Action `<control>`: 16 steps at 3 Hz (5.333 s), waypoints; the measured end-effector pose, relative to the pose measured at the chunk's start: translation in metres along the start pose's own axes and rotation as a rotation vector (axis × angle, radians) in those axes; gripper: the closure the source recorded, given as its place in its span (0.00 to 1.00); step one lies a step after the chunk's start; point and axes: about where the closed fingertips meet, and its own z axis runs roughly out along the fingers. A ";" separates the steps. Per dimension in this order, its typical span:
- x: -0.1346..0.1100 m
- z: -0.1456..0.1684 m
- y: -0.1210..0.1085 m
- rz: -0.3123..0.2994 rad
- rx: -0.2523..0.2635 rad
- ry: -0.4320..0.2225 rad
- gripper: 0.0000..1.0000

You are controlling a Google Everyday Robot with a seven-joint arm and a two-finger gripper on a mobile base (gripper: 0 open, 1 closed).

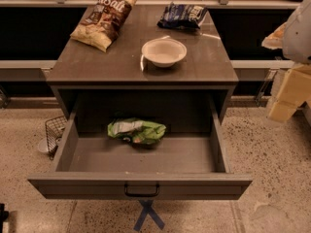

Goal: Pick green rice chip bag from top drawer and place on counter

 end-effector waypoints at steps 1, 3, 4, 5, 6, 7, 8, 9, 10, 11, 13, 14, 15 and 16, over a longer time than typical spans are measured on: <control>0.000 0.000 0.000 0.000 0.000 0.000 0.00; -0.012 0.086 0.024 0.082 -0.072 -0.200 0.00; -0.042 0.136 0.028 0.105 -0.086 -0.363 0.00; -0.074 0.171 0.020 0.123 -0.043 -0.455 0.00; -0.082 0.169 -0.001 0.138 0.040 -0.483 0.00; -0.087 0.195 0.010 0.179 0.030 -0.491 0.00; -0.096 0.231 0.021 0.239 -0.037 -0.505 0.00; -0.108 0.266 0.023 0.296 -0.072 -0.517 0.00; -0.127 0.298 0.018 0.321 -0.080 -0.549 0.00; -0.151 0.318 0.005 0.301 -0.050 -0.587 0.00; -0.180 0.366 0.002 0.199 -0.044 -0.531 0.00; -0.194 0.384 0.003 0.184 -0.065 -0.545 0.16; -0.203 0.397 0.005 0.188 -0.081 -0.560 0.40; -0.204 0.400 0.004 0.190 -0.096 -0.570 0.62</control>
Offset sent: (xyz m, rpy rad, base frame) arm 0.0280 0.0156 -0.0947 0.2311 -0.0021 0.0132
